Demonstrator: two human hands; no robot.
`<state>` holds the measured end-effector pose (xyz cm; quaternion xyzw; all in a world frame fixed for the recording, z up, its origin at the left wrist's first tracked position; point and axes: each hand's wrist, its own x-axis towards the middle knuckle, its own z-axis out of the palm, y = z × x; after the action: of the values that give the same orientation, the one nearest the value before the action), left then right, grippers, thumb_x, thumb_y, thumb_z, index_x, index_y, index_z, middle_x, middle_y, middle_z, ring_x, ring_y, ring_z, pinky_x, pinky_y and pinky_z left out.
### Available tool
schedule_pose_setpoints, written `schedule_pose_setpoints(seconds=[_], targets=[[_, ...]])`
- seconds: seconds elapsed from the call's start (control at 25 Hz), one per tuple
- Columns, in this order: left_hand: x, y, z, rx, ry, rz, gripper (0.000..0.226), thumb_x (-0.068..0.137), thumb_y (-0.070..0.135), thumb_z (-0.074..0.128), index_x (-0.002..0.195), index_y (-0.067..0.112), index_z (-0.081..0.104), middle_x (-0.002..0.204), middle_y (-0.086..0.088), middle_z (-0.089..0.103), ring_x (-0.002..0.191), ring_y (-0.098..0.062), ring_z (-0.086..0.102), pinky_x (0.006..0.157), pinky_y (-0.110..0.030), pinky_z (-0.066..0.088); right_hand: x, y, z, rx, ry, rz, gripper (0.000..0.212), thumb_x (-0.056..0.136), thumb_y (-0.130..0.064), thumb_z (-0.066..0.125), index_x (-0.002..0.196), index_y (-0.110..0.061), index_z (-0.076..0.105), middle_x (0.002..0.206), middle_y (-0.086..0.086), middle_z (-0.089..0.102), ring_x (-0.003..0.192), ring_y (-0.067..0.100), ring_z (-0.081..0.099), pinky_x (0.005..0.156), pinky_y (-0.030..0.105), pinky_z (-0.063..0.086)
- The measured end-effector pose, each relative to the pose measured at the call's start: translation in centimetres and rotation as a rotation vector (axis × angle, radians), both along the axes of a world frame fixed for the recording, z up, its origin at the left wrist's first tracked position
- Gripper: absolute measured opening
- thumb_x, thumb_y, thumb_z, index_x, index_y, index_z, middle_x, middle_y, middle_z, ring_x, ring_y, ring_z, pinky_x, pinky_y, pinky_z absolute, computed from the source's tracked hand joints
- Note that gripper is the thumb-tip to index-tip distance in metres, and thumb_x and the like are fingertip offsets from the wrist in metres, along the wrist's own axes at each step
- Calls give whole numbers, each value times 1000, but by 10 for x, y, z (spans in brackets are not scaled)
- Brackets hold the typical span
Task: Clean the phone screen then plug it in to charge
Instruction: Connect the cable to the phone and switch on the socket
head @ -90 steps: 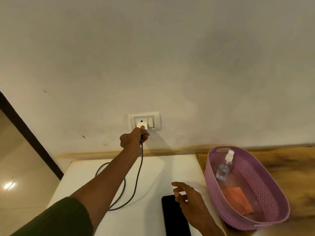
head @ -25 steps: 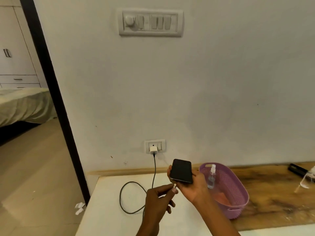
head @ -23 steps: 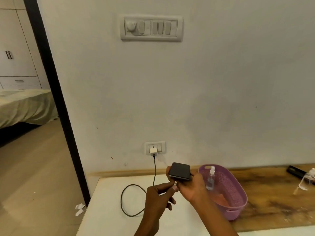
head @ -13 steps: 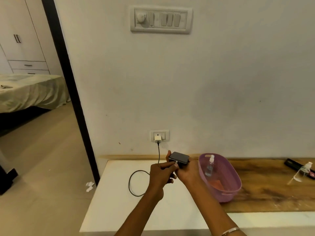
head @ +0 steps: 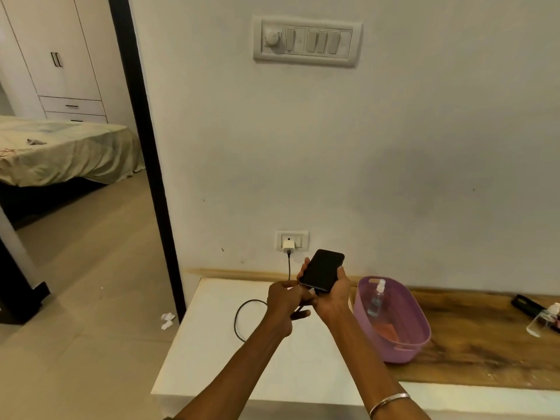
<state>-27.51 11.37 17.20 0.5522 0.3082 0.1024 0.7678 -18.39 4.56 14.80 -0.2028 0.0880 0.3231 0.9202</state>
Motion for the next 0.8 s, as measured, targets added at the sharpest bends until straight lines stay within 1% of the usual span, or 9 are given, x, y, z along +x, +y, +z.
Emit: schedule_pose_setpoints(seconds=[0.12,0.28,0.4,0.48,0.56,0.64,0.72,0.8], targets=[[0,-1,-7,-82,-9,3,50,76,-3,75,118,14,54,90,-18,75,73,-22,76,52,-26,56,-1,-2,-3,21,-73,-22,66,88,-55,48,135,-9,44,113,19,61,91,30,63,81,41,50],[3,1,-14,-109,-3,-12,58,78,-5,74,129,9,50,89,-19,75,70,-21,75,54,-28,57,-3,-3,-3,-14,-182,3,71,84,-59,51,133,-8,48,109,16,64,86,28,63,66,34,52],[9,1,-20,-101,-13,-4,56,80,-8,69,131,5,50,91,-22,73,70,-26,73,54,-30,58,1,0,-4,-4,-203,4,71,86,-59,50,134,-6,48,116,18,60,91,30,61,71,39,53],[15,1,-20,-87,-22,20,54,82,-11,66,132,3,50,89,-24,72,68,-28,71,53,-31,58,1,3,-5,-9,-188,6,75,85,-61,51,134,-4,48,117,18,60,91,30,61,72,40,54],[17,1,-20,-64,-32,38,53,82,-10,66,130,4,50,87,-24,73,66,-28,70,52,-30,57,3,4,-3,-25,-183,31,77,85,-63,49,134,-3,48,116,18,61,90,30,62,72,39,54],[13,0,-20,-34,-52,38,52,80,-5,71,125,10,50,86,-22,73,66,-27,73,51,-28,56,5,1,-3,-50,-194,62,74,88,-63,44,135,-5,48,119,18,62,93,31,64,77,40,54],[8,1,-26,12,-73,-1,51,78,5,78,119,16,48,83,-17,74,65,-24,73,50,-28,54,10,-2,-3,-89,-199,70,67,92,-60,37,134,-9,50,128,20,60,102,35,63,88,46,52],[1,5,-36,131,-102,-140,47,81,19,78,118,18,49,81,-13,75,58,-21,68,48,-28,49,19,-9,-6,-96,-177,73,63,96,-57,30,135,-11,49,134,22,56,110,38,61,94,51,48]])
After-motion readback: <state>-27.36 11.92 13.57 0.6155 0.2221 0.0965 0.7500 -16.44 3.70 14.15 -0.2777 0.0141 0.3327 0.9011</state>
